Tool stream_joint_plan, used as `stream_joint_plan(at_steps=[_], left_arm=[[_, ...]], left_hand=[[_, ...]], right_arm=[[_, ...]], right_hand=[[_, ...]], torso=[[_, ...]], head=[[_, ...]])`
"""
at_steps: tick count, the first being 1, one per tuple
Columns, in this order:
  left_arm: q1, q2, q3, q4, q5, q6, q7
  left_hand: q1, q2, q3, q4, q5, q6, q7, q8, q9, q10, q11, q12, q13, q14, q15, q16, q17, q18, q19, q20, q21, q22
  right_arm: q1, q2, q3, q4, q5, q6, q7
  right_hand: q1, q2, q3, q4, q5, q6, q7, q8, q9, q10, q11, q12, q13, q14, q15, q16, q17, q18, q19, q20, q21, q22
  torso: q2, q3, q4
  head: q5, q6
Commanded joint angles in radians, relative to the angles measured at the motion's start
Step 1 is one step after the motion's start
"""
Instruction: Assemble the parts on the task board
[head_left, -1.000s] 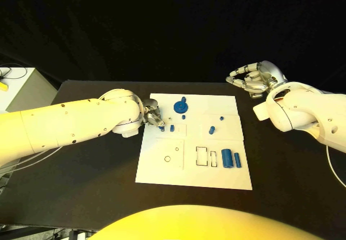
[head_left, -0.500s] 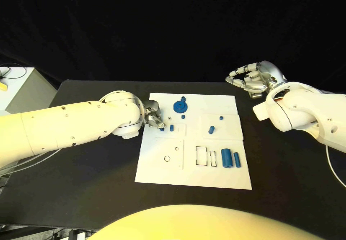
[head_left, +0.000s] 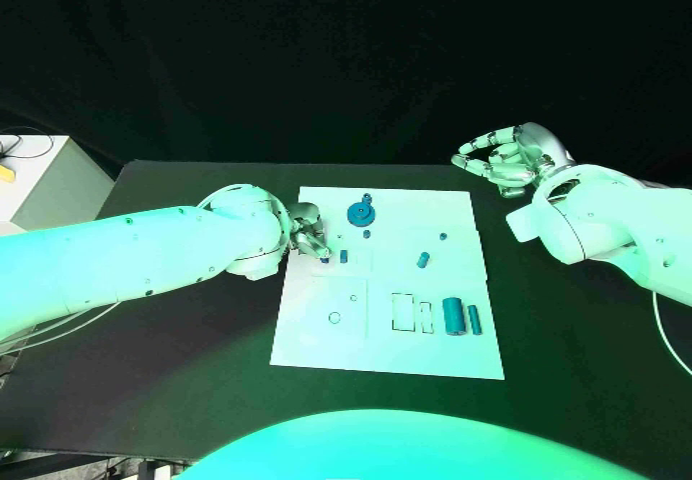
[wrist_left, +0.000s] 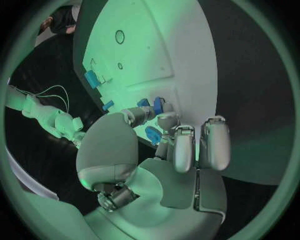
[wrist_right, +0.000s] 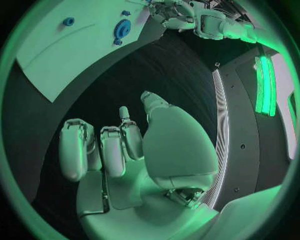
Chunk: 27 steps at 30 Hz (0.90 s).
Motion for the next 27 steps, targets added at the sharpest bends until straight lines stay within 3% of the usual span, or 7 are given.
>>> stream_joint_plan(at_steps=[1, 17, 27], left_arm=[[-0.006, 0.001, -0.003, -0.001, -0.036, 0.000, 0.007], [-0.007, -0.010, -0.002, 0.012, -0.046, -0.035, 0.019], [-0.007, -0.009, -0.002, 0.010, -0.036, -0.012, 0.014]], left_hand=[[0.000, 0.011, 0.121, -0.118, -0.003, 0.026, -0.026, 0.004, 0.021, -0.006, 0.001, -0.003, -0.001, 0.098, -0.008, 0.001, 0.239, -0.010, -0.003, 0.000, -0.004, 0.029], [0.004, 0.011, 0.123, -0.123, -0.004, 0.025, -0.028, 0.006, 0.023, -0.001, 0.000, 0.003, 0.009, 0.100, -0.009, 0.004, 0.243, -0.013, 0.005, -0.001, 0.001, 0.040], [0.004, 0.011, 0.123, -0.123, -0.004, 0.025, -0.028, 0.006, 0.023, -0.001, 0.000, 0.003, 0.009, 0.100, -0.009, 0.004, 0.243, -0.013, 0.005, -0.001, 0.001, 0.040]], right_arm=[[-0.001, -0.001, 0.000, 0.002, -0.003, 0.015, 0.009], [-0.002, -0.001, 0.000, 0.003, -0.003, 0.016, 0.009], [-0.002, -0.001, 0.000, 0.002, -0.003, 0.018, 0.009]], right_hand=[[-0.009, 0.003, 0.005, 0.000, 0.003, -0.007, -0.002, 0.006, 0.001, -0.006, -0.002, -0.004, 0.096, 0.063, 0.001, -0.006, 0.104, 0.011, 0.019, 0.003, -0.005, 0.131], [-0.009, 0.003, 0.005, 0.000, 0.003, -0.007, -0.002, 0.006, 0.001, -0.006, -0.002, -0.004, 0.096, 0.063, 0.001, -0.006, 0.104, 0.011, 0.019, 0.003, -0.005, 0.131], [-0.009, 0.003, 0.005, 0.000, 0.003, -0.007, -0.002, 0.006, 0.001, -0.006, -0.002, -0.004, 0.096, 0.063, 0.001, -0.006, 0.104, 0.011, 0.019, 0.003, -0.005, 0.131]], torso=[[-0.001, 0.0003, -0.0005], [0.000, -0.0007, 0.0001], [-0.001, 0.0002, -0.0003]], head=[[0.001, 0.000], [-0.003, 0.000], [0.000, 0.000]])
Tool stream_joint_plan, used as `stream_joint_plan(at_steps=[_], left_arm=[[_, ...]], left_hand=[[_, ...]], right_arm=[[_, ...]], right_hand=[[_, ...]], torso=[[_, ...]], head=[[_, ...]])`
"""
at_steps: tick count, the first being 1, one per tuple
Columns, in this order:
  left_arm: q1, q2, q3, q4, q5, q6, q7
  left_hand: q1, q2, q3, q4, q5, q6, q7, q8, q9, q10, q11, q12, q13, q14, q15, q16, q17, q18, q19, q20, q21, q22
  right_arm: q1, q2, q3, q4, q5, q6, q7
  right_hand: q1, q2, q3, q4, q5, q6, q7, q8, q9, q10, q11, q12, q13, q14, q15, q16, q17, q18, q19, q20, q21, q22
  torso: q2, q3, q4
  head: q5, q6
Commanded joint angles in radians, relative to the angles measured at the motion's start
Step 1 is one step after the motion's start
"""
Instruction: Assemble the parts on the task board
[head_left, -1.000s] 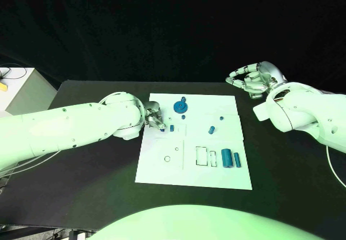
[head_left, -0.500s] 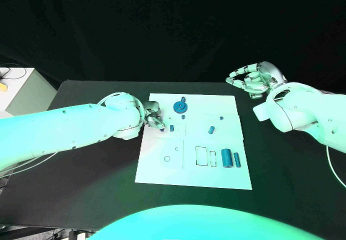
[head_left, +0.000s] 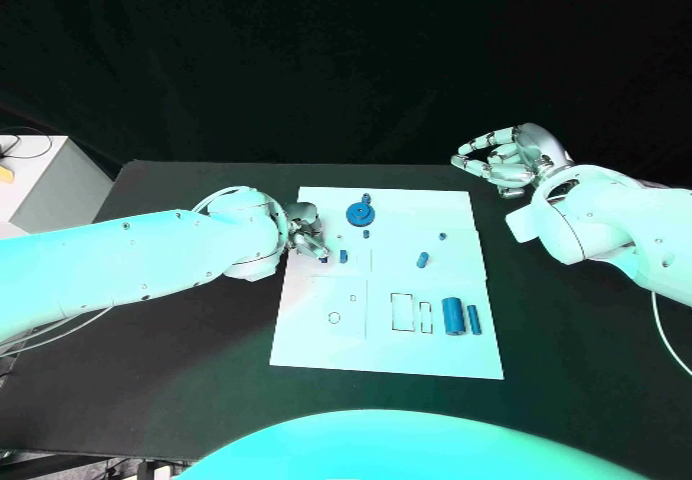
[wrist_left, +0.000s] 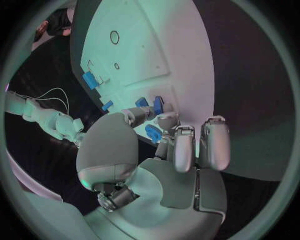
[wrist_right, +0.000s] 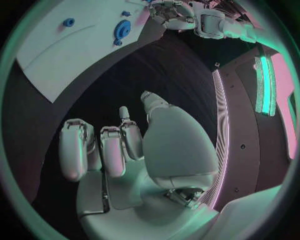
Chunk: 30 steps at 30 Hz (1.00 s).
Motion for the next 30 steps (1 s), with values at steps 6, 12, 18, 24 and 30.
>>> stream_joint_plan(at_steps=[6, 12, 18, 24, 30], left_arm=[[-0.002, 0.002, -0.001, -0.002, 0.003, 0.028, -0.004], [-0.002, 0.002, -0.001, -0.006, 0.000, 0.033, -0.009], [-0.004, 0.004, -0.001, -0.007, -0.001, 0.033, -0.009], [-0.010, 0.006, -0.001, -0.009, 0.000, 0.026, -0.007], [-0.014, 0.006, -0.001, -0.009, 0.001, 0.014, -0.004]], left_hand=[[0.003, 0.009, 0.124, -0.124, 0.000, 0.025, -0.028, 0.005, 0.024, 0.002, -0.003, 0.002, -0.001, 0.100, -0.009, 0.004, 0.243, -0.012, 0.003, -0.001, 0.000, 0.038], [0.003, 0.009, 0.124, -0.124, 0.000, 0.025, -0.028, 0.005, 0.024, 0.002, -0.003, 0.003, 0.001, 0.100, -0.009, 0.004, 0.244, -0.012, 0.004, -0.001, 0.001, 0.039], [0.001, 0.006, 0.122, -0.123, -0.001, 0.026, -0.028, 0.007, 0.025, 0.004, -0.003, 0.003, -0.001, 0.101, -0.009, 0.005, 0.246, -0.013, 0.006, -0.002, 0.002, 0.041], [-0.010, -0.003, 0.113, -0.118, -0.002, 0.031, -0.031, 0.015, 0.029, 0.012, -0.005, 0.010, 0.010, 0.101, -0.011, 0.005, 0.246, -0.013, 0.006, -0.003, 0.002, 0.042], [-0.022, -0.010, 0.101, -0.109, -0.004, 0.035, -0.035, 0.020, 0.031, 0.016, -0.007, 0.011, 0.011, 0.101, -0.012, 0.006, 0.248, -0.014, 0.009, -0.004, 0.003, 0.046]], right_arm=[[-0.002, 0.001, 0.000, 0.000, -0.004, 0.017, 0.009], [-0.003, 0.000, 0.000, -0.001, -0.004, 0.017, 0.009], [-0.004, 0.001, 0.000, -0.001, -0.004, 0.018, 0.010], [-0.004, 0.001, 0.000, -0.001, -0.004, 0.018, 0.010], [-0.004, 0.000, 0.000, 0.000, -0.004, 0.017, 0.010]], right_hand=[[-0.009, 0.003, 0.005, 0.000, 0.003, -0.007, -0.002, 0.006, 0.001, -0.006, -0.002, -0.004, 0.096, 0.063, 0.001, -0.006, 0.104, 0.011, 0.019, 0.003, -0.005, 0.131], [-0.009, 0.003, 0.005, 0.000, 0.003, -0.007, -0.002, 0.006, 0.001, -0.006, -0.002, -0.004, 0.096, 0.063, 0.001, -0.006, 0.104, 0.011, 0.019, 0.003, -0.005, 0.131], [-0.013, 0.003, 0.007, 0.000, 0.006, -0.008, -0.002, 0.007, 0.001, -0.006, -0.002, -0.005, 0.095, 0.064, 0.001, -0.006, 0.104, 0.011, 0.019, 0.002, -0.008, 0.129], [-0.013, 0.003, 0.007, 0.000, 0.006, -0.008, -0.002, 0.007, 0.001, -0.006, -0.002, -0.005, 0.095, 0.064, 0.001, -0.006, 0.104, 0.011, 0.019, 0.002, -0.008, 0.129], [-0.013, 0.003, 0.007, 0.000, 0.006, -0.008, -0.002, 0.007, 0.001, -0.006, -0.002, -0.005, 0.095, 0.064, 0.001, -0.006, 0.104, 0.011, 0.019, 0.002, -0.008, 0.129]], torso=[[0.000, 0.0015, 0.0000], [0.000, 0.0013, 0.0001], [0.000, 0.0006, -0.0008], [0.000, 0.0003, -0.0005], [0.000, 0.0006, -0.0006]], head=[[0.002, 0.000], [0.002, 0.000], [0.002, 0.000], [0.001, 0.000], [0.002, 0.000]])
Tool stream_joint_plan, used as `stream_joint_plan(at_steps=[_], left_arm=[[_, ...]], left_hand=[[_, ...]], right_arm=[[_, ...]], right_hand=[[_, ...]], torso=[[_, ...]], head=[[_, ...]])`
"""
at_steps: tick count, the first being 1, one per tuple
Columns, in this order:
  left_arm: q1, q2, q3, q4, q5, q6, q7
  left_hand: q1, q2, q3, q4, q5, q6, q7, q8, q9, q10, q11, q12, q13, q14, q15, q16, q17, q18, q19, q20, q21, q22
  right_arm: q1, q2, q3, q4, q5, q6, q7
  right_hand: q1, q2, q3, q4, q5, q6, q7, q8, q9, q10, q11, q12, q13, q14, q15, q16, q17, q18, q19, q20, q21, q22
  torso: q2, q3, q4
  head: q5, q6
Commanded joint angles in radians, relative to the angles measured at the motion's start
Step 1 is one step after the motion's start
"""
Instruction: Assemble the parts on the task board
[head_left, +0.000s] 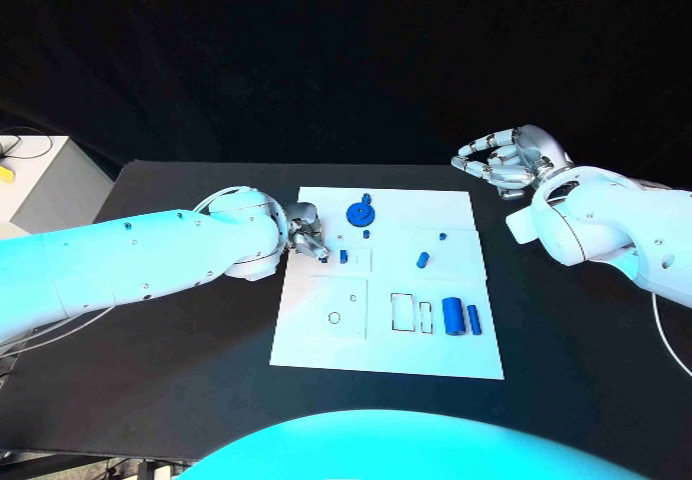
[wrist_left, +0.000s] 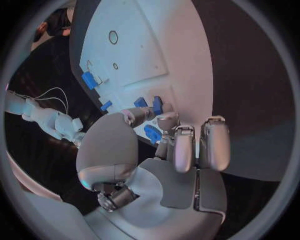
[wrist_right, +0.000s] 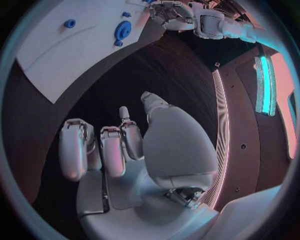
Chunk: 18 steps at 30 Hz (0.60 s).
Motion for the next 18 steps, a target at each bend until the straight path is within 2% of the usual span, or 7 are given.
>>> stream_joint_plan(at_steps=[1, 13, 18], left_arm=[[-0.009, 0.003, -0.005, 0.000, 0.002, 0.008, -0.001], [-0.012, 0.000, -0.005, 0.002, 0.003, 0.003, 0.000], [-0.012, -0.002, -0.005, 0.004, 0.003, -0.001, 0.000]], left_hand=[[-0.017, -0.004, 0.098, -0.107, -0.002, 0.032, -0.033, 0.005, 0.032, 0.006, -0.001, 0.007, 0.002, 0.101, -0.006, 0.006, 0.248, -0.014, 0.005, -0.001, 0.003, 0.046], [-0.032, -0.019, 0.070, -0.094, -0.003, 0.034, -0.039, 0.008, 0.032, 0.010, -0.005, 0.009, 0.003, 0.101, -0.009, 0.007, 0.249, -0.015, 0.009, -0.004, 0.005, 0.050], [-0.021, -0.015, 0.072, -0.100, 0.001, 0.033, -0.042, 0.008, 0.032, 0.010, -0.008, 0.008, 0.002, 0.101, -0.012, 0.007, 0.248, -0.015, 0.009, -0.005, 0.004, 0.050]], right_arm=[[-0.001, 0.000, 0.000, 0.002, -0.004, 0.014, 0.010], [-0.001, -0.001, 0.000, 0.002, -0.004, 0.014, 0.011], [-0.001, -0.001, 0.000, 0.003, -0.004, 0.013, 0.011]], right_hand=[[-0.008, -0.002, 0.007, 0.000, 0.006, -0.008, -0.002, 0.007, 0.001, -0.006, -0.002, -0.005, 0.095, 0.064, 0.001, -0.006, 0.104, 0.011, 0.019, 0.002, -0.003, 0.130], [-0.010, -0.002, 0.009, 0.000, 0.007, -0.009, -0.002, 0.007, 0.001, -0.007, -0.002, -0.005, 0.094, 0.064, 0.001, -0.007, 0.103, 0.012, 0.018, 0.002, -0.006, 0.128], [-0.010, -0.002, 0.009, 0.000, 0.007, -0.009, -0.002, 0.007, 0.001, -0.007, -0.002, -0.005, 0.094, 0.064, 0.001, -0.007, 0.103, 0.012, 0.018, 0.002, -0.006, 0.128]], torso=[[0.000, -0.0001, -0.0002], [0.000, 0.0005, -0.0003], [0.000, 0.0003, -0.0002]], head=[[0.000, 0.000], [0.000, 0.000], [0.001, 0.000]])
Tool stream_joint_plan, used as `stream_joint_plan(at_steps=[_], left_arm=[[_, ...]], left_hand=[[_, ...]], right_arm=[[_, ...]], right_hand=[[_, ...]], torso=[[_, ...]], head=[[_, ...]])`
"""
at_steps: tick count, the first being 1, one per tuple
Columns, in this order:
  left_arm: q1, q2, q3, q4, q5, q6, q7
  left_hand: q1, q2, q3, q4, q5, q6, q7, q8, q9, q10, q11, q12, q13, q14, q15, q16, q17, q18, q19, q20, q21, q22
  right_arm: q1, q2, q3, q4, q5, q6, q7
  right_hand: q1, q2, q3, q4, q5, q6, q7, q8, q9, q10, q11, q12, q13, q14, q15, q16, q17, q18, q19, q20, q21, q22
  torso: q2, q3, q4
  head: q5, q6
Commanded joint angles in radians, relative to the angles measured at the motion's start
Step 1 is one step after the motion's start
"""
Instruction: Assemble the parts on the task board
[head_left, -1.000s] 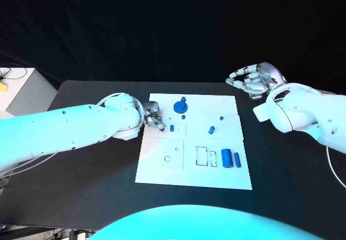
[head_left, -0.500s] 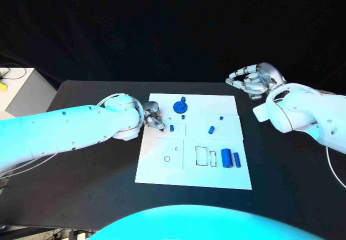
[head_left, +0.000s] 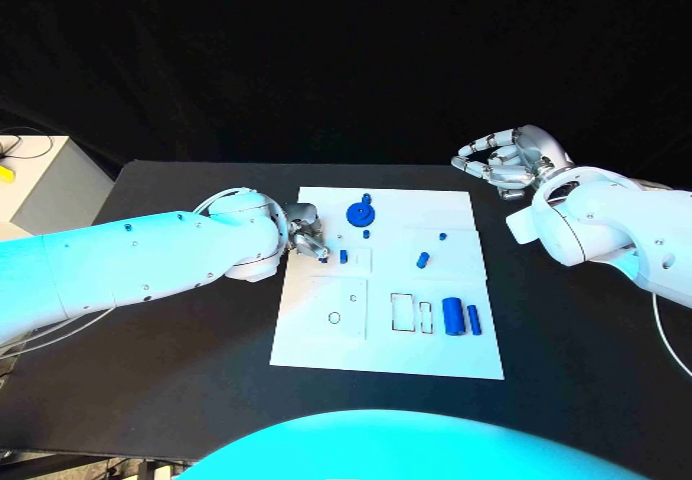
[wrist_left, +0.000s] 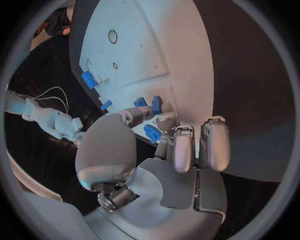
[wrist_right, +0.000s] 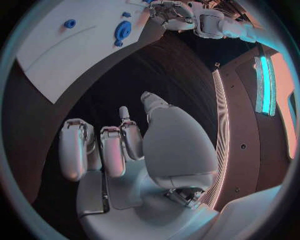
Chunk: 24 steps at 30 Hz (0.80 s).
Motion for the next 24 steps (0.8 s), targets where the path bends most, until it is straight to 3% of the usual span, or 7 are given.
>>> stream_joint_plan(at_steps=[1, 14, 24], left_arm=[[-0.008, -0.001, -0.005, 0.003, 0.003, 0.013, -0.001], [-0.011, -0.010, -0.005, 0.014, 0.008, -0.021, 0.009], [-0.014, -0.024, -0.005, 0.024, 0.026, -0.122, 0.039]], left_hand=[[0.008, 0.004, 0.067, -0.075, 0.001, 0.018, -0.031, 0.003, 0.031, 0.003, -0.005, 0.005, 0.000, 0.098, -0.008, 0.003, 0.249, -0.015, 0.006, -0.002, 0.005, 0.050], [0.040, 0.017, 0.084, -0.095, 0.005, 0.017, -0.029, 0.005, 0.030, 0.001, -0.005, 0.000, -0.005, 0.098, -0.010, 0.003, 0.249, -0.015, 0.006, -0.005, 0.004, 0.050], [0.043, 0.019, 0.085, -0.096, 0.003, 0.017, -0.028, 0.005, 0.030, 0.002, -0.004, 0.000, -0.005, 0.098, -0.009, 0.003, 0.250, -0.016, 0.007, -0.005, 0.005, 0.052]], right_arm=[[-0.001, 0.000, 0.000, 0.002, -0.004, 0.013, 0.010], [-0.001, -0.002, 0.000, 0.003, -0.004, 0.013, 0.011], [-0.001, -0.002, 0.000, 0.004, -0.004, 0.012, 0.011]], right_hand=[[-0.010, -0.002, 0.006, -0.003, 0.007, -0.005, 0.002, 0.003, 0.001, -0.007, -0.002, -0.005, 0.093, 0.064, 0.001, -0.007, 0.103, 0.012, 0.018, 0.002, -0.006, 0.128], [-0.010, -0.002, 0.006, -0.003, 0.007, -0.005, 0.002, 0.003, 0.001, -0.007, -0.002, -0.005, 0.093, 0.064, 0.001, -0.007, 0.103, 0.012, 0.018, 0.002, -0.006, 0.128], [-0.010, -0.002, 0.006, -0.003, 0.007, -0.005, 0.002, 0.003, 0.001, -0.007, -0.002, -0.005, 0.093, 0.064, 0.001, -0.007, 0.103, 0.012, 0.018, 0.002, -0.006, 0.128]], torso=[[0.000, 0.0003, -0.0001], [-0.001, -0.0004, 0.0003], [0.000, -0.0009, 0.0001]], head=[[0.001, 0.000], [0.000, 0.000], [-0.002, 0.000]])
